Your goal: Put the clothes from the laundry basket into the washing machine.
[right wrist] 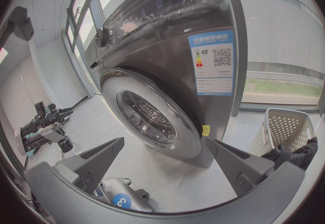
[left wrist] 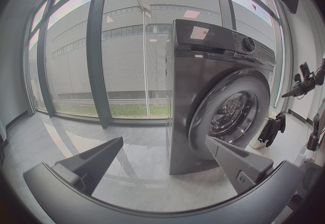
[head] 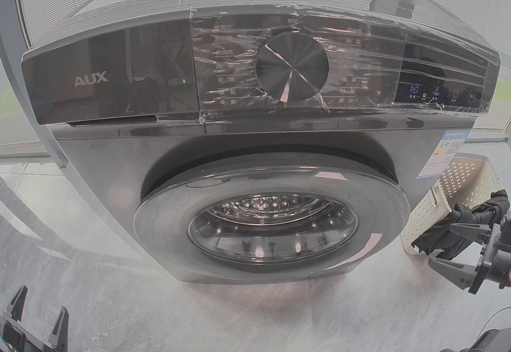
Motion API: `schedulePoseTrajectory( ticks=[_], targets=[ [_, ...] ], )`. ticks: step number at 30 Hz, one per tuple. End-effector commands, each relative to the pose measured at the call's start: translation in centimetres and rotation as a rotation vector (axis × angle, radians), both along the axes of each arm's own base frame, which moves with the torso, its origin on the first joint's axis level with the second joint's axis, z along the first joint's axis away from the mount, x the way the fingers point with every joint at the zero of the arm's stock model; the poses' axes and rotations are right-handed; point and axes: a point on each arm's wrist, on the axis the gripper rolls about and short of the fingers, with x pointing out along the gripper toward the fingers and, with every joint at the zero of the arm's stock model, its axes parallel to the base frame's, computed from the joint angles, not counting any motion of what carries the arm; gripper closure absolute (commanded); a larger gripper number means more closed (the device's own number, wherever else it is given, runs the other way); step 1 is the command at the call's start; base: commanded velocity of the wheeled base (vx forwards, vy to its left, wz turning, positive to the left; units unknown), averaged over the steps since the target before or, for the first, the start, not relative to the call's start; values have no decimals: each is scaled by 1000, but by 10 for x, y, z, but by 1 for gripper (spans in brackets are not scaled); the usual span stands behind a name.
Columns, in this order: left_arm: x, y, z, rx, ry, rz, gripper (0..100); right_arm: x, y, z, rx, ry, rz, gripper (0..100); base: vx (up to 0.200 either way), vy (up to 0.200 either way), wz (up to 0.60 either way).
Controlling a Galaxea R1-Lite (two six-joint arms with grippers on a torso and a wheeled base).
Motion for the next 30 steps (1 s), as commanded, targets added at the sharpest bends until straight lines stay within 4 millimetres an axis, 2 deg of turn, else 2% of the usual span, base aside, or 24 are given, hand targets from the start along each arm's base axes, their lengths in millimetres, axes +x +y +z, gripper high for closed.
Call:
schedulePoseTrajectory(
  ticks=[1, 11, 19, 25, 30],
  targets=[
    [0, 0, -5, -1, -2, 0, 0, 54, 17, -6, -22, 111, 39, 0, 0, 0, 0],
    [0, 0, -5, -1, -2, 0, 0, 88, 29, 1, -25, 126, 47, 0, 0, 0, 0],
    [0, 0, -5, 0, -2, 0, 0, 98, 41, -4, -34, 156, 89, 0, 0, 0, 0],
    [0, 0, -5, -1, -2, 0, 0, 95, 45, -7, -40, 167, 109, 0, 0, 0, 0],
    [0, 0, -5, -1, -2, 0, 0, 76, 39, -10, -49, 163, 117, 0, 0, 0, 0]
  ],
)
